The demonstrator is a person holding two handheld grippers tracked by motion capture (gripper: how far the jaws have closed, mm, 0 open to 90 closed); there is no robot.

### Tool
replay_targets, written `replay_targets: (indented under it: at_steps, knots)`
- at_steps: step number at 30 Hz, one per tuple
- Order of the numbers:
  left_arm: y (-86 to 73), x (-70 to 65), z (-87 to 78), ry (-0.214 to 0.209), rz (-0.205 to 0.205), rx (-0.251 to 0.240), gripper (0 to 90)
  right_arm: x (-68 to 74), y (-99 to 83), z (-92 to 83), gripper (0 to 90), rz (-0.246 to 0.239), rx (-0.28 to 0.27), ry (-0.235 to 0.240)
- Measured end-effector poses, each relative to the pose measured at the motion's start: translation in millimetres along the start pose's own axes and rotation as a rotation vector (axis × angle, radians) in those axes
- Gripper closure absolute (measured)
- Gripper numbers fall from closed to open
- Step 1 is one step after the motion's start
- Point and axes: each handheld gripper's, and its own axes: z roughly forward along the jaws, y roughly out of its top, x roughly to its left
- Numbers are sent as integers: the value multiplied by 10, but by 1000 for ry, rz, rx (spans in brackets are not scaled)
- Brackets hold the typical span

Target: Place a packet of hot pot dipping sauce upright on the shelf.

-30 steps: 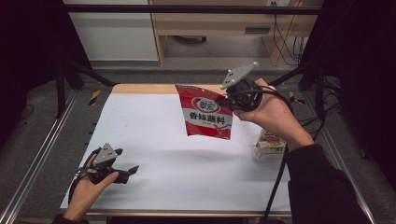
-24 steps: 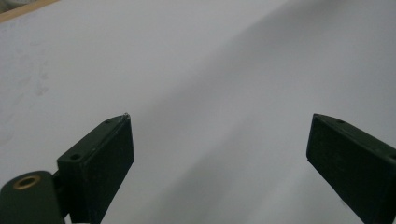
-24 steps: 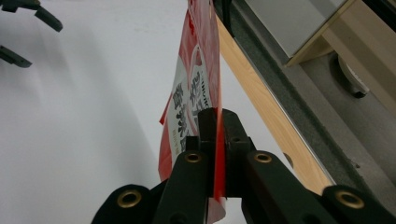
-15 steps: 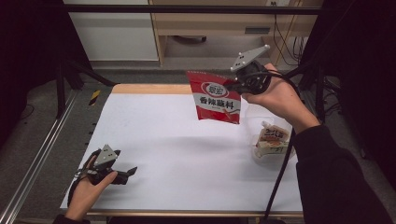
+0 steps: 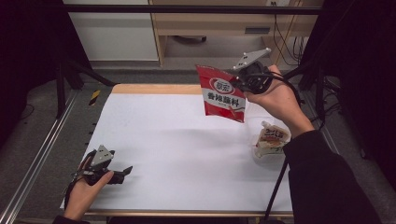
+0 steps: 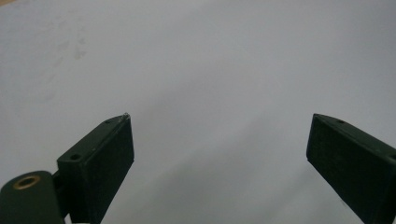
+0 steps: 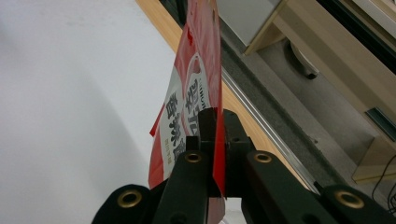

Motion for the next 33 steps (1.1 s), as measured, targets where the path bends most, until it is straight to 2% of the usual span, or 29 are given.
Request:
replay_targets:
  at_steps: [6,10,15,17,21,25,28,33]
  knots:
    - [4,20,-14,4,-6,-5,74,-192,-136,-105,900,65,-23,-42]
    - [3,17,-4,1,-2,-2,74,-306,-243,-202,900,89,-32,-74]
    - [8,3,-8,-6,-3,-4,74,-385,-407,-296,900,117,-26,-102]
    - [8,11,-15,-23,-11,-9,74,-416,-480,-325,900,126,-22,-116]
    - [7,12,-23,-28,-21,-17,74,-524,-695,-354,900,187,-13,-128]
    - [-1,27,-22,-25,-24,-12,74,-567,-837,-387,900,202,-19,-135]
    - [4,20,-29,-49,-45,-31,74,-591,-922,-405,900,222,-21,-144]
    - [11,7,-20,-47,-33,-24,74,-624,-1042,-408,900,234,-1,-156]
